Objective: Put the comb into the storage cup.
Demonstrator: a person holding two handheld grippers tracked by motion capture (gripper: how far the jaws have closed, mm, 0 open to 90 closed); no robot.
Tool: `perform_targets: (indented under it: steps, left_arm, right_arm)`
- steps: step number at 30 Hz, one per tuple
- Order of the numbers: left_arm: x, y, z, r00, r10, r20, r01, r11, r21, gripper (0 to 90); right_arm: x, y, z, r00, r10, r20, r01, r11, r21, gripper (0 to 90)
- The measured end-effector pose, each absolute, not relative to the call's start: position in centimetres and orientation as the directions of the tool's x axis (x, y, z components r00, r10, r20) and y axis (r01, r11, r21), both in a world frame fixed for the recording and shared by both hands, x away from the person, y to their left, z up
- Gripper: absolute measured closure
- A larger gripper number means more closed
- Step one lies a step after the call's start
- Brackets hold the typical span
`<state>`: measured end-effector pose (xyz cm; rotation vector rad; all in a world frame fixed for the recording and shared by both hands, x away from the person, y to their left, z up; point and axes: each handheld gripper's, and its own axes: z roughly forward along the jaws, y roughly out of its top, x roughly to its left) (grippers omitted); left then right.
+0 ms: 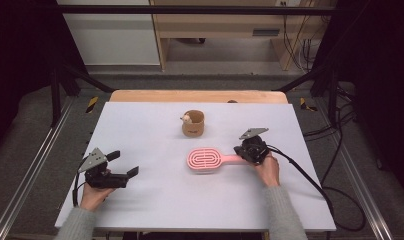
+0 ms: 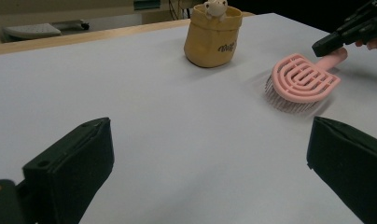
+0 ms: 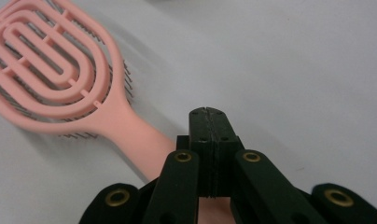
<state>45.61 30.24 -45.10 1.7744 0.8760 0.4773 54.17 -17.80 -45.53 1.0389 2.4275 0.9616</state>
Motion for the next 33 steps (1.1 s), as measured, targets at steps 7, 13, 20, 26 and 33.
perform_targets:
  steps: [7,13,20,26,33]
  left_arm:
    - [45.6,30.2,-45.1,0.651,0.754,-0.087,0.334,-0.182,0.925,0.6]
    - [45.6,30.2,-45.1,0.651,0.754,-0.086,0.334,-0.183,0.925,0.6]
    - [45.6,30.2,-45.1,0.651,0.754,-0.086,0.333,-0.182,0.925,0.6]
    - [45.6,30.2,-45.1,0.651,0.754,-0.086,0.332,-0.182,0.926,0.6]
    - [45.6,30.2,-45.1,0.651,0.754,-0.085,0.332,-0.182,0.926,0.6]
  right_arm:
    - [53.5,-18.0,-45.8,-0.684,0.729,-0.041,0.506,0.514,0.692,90.0]
    - [53.1,-18.1,-45.8,-0.690,0.723,-0.037,0.502,0.515,0.695,90.0]
    - [52.6,-18.1,-46.0,-0.701,0.713,-0.033,0.499,0.522,0.692,90.0]
    - [52.0,-18.0,-46.1,-0.708,0.706,-0.030,0.496,0.527,0.691,90.0]
    - [51.6,-17.9,-46.3,-0.714,0.700,-0.030,0.491,0.530,0.691,90.0]
